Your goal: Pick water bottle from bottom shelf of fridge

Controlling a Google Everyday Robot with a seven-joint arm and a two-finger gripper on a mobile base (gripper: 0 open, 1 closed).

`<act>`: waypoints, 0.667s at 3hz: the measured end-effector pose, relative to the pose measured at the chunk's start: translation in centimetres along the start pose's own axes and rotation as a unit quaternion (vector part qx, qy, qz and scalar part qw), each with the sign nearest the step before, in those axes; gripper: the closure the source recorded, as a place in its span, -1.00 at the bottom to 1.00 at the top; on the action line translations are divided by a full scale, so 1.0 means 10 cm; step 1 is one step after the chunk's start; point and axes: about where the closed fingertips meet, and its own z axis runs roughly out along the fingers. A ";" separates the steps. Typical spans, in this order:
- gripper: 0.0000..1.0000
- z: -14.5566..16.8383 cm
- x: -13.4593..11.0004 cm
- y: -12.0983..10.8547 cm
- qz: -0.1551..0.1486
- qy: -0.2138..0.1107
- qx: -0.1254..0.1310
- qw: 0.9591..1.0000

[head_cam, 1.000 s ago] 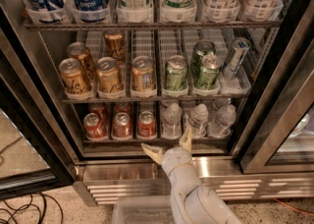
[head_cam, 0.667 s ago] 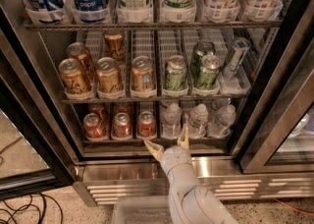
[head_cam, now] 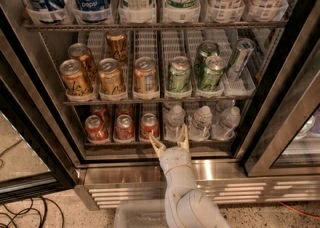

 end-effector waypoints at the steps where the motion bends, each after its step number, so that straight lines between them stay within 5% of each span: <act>1: -0.52 0.03 0.01 -0.02 -0.012 -0.010 0.032 0.999; 2: -0.52 0.05 0.03 -0.07 -0.027 -0.016 0.063 0.998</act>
Offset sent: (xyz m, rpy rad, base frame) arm 0.0067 -0.0105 -0.0027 -0.0811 -0.1011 -0.1806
